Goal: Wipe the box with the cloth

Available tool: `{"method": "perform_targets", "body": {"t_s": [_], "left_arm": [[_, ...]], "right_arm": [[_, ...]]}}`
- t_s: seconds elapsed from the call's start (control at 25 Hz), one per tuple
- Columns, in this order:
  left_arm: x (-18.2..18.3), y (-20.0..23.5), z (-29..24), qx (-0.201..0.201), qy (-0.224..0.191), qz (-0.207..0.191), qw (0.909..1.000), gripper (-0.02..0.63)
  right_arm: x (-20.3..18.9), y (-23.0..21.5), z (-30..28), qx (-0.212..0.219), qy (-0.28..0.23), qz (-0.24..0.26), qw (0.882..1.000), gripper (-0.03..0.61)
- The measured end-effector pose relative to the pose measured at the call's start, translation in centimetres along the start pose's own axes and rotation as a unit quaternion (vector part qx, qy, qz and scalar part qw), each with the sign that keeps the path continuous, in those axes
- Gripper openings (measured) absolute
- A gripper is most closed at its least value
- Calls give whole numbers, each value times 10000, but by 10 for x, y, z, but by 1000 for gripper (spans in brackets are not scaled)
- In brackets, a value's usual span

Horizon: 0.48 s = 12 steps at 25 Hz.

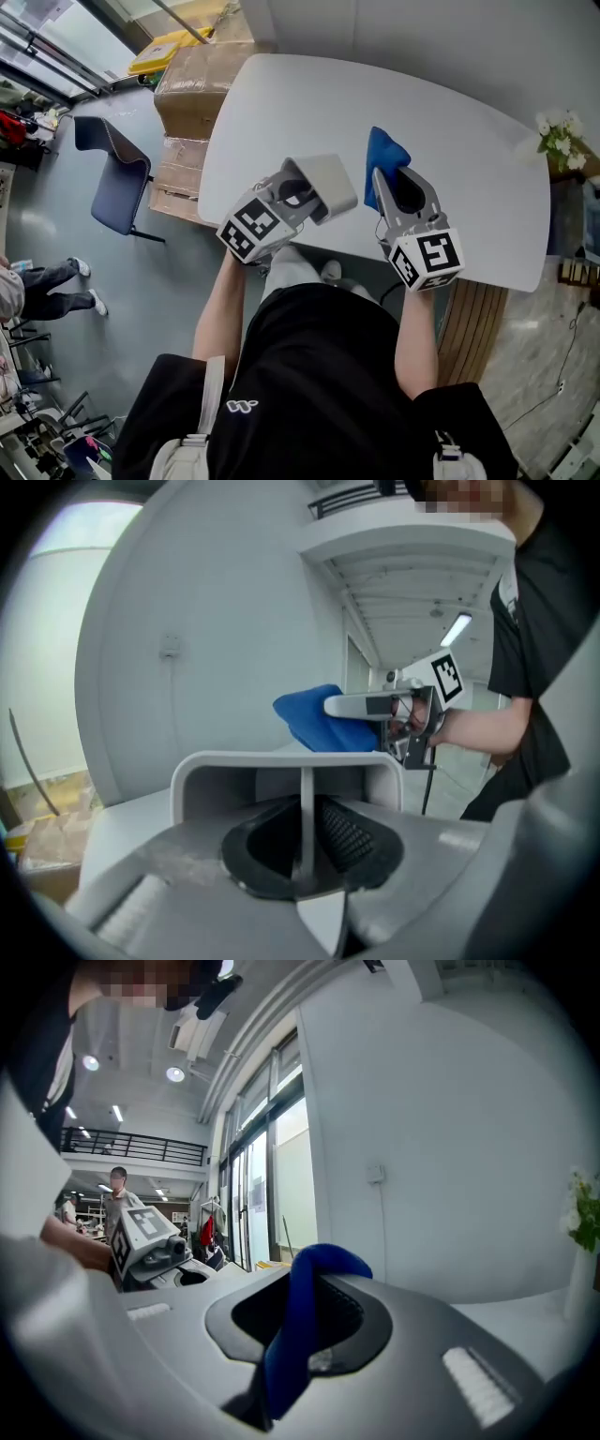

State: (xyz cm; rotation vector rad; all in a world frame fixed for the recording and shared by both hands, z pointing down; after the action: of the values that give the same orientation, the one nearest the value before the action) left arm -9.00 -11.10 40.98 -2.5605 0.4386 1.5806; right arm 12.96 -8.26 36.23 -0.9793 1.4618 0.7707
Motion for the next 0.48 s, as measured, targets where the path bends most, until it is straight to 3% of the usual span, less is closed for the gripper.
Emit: {"method": "perform_targets", "body": {"t_s": [0.12,0.24,0.48], "left_arm": [[6,0,6,-368,-535,154,9978,52],[12,1,10,-651,-756,123,9949,52],[22,4,15,-1263,-792,-24,9888,52]], "right_arm": [[18,3,3,466,-160,405,9980,55],[38,11,7,1193,-228,1057,9870,55],[57,38,17,2868,-12,1906,9388,55]]}}
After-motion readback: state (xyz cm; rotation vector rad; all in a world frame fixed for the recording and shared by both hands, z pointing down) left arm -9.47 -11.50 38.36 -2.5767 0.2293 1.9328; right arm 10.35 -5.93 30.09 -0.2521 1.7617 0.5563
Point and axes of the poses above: the fingertips, and each gripper's own axes: z backward along the fingers, y to its left, x out of its top, the point moved 10 cm from there along z, backward along the fingers, and after that the axes turned 7 degrees about -x, right-handed, at the moved point
